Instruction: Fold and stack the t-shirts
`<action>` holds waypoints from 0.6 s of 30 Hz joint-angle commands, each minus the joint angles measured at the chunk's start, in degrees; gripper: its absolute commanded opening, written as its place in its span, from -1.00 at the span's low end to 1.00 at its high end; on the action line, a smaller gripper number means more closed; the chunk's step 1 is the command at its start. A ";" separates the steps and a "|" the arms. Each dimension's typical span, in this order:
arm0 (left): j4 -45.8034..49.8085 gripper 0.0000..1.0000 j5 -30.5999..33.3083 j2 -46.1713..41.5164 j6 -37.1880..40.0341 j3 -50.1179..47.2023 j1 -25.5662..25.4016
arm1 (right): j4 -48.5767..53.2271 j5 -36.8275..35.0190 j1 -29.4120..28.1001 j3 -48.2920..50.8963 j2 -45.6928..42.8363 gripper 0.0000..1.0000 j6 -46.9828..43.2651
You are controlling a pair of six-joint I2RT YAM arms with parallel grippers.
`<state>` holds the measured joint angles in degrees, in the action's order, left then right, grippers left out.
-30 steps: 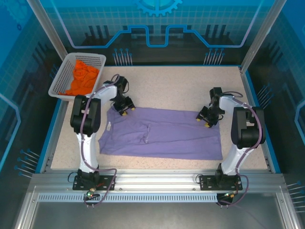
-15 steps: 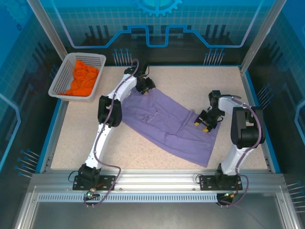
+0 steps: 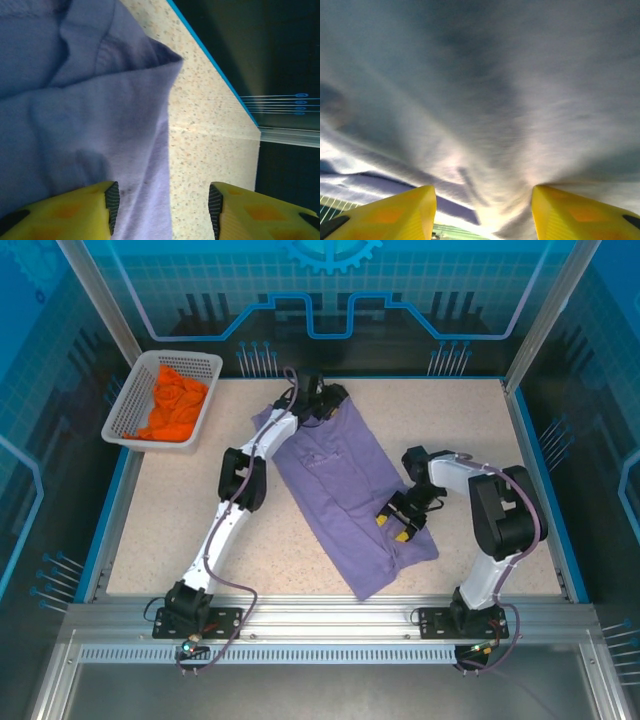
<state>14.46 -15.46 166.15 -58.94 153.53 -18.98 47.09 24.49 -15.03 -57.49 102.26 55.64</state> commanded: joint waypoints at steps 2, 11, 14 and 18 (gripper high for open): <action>1.39 0.29 0.04 -5.90 1.33 1.51 -0.64 | -0.72 5.01 -1.30 -4.16 1.74 0.14 4.01; 20.60 0.39 6.06 -32.66 14.12 -22.33 4.18 | 7.03 2.46 -0.21 -7.58 -0.88 0.18 -3.79; 24.81 0.34 8.84 -38.01 17.76 -31.73 4.91 | 7.45 1.48 1.30 -4.51 -2.51 0.19 -5.79; 25.44 0.24 10.78 -42.08 19.00 -43.31 5.62 | 7.53 -0.38 1.96 -0.76 -4.09 0.19 -8.63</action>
<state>32.91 -7.99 122.21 -43.92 117.56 -12.86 51.29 25.87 -13.61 -60.23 99.88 50.46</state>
